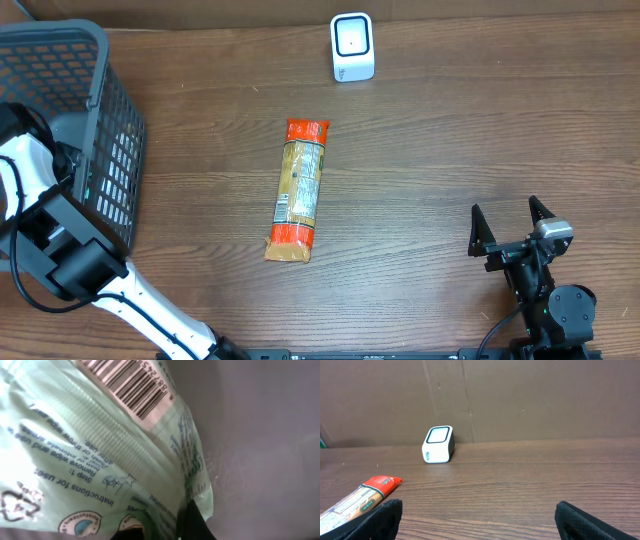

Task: Scan the item barcode
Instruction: 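Reach the left gripper back into the basket and grasp the mint-green packet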

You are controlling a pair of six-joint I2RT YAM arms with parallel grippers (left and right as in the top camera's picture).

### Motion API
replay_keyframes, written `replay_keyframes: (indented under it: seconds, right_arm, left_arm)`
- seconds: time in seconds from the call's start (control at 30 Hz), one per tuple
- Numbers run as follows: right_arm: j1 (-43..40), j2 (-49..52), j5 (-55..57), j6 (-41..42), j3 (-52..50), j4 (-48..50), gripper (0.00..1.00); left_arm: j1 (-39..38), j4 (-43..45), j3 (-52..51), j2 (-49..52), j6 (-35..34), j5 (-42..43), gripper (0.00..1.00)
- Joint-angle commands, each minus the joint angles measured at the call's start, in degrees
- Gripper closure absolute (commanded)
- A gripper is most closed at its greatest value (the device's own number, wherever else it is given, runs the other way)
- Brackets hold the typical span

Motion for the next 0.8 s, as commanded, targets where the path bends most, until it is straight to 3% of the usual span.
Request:
replay_keyframes:
  seconds: [0.0, 0.2, 0.53, 0.77]
  right_arm:
    - [-0.1, -0.2, 0.1, 0.1, -0.6, 0.2, 0.0]
    - [-0.1, -0.2, 0.1, 0.1, -0.6, 0.2, 0.0]
    - [-0.1, -0.2, 0.1, 0.1, -0.6, 0.2, 0.0]
    - [-0.1, -0.2, 0.1, 0.1, -0.6, 0.2, 0.0]
  left_arm:
    - [-0.4, -2.4, -0.4, 0.7, 6.1, 0.3, 0.96]
    - [-0.4, -5.9, 2.9, -7.3, 8.7, 5.1, 0.96]
    - [-1.8, -5.9, 3.9, -32.2, 11.2, 16.7, 0.96]
    - [-12.3, -11.9, 3.8, -44.3, 17.2, 24.2, 0.96]
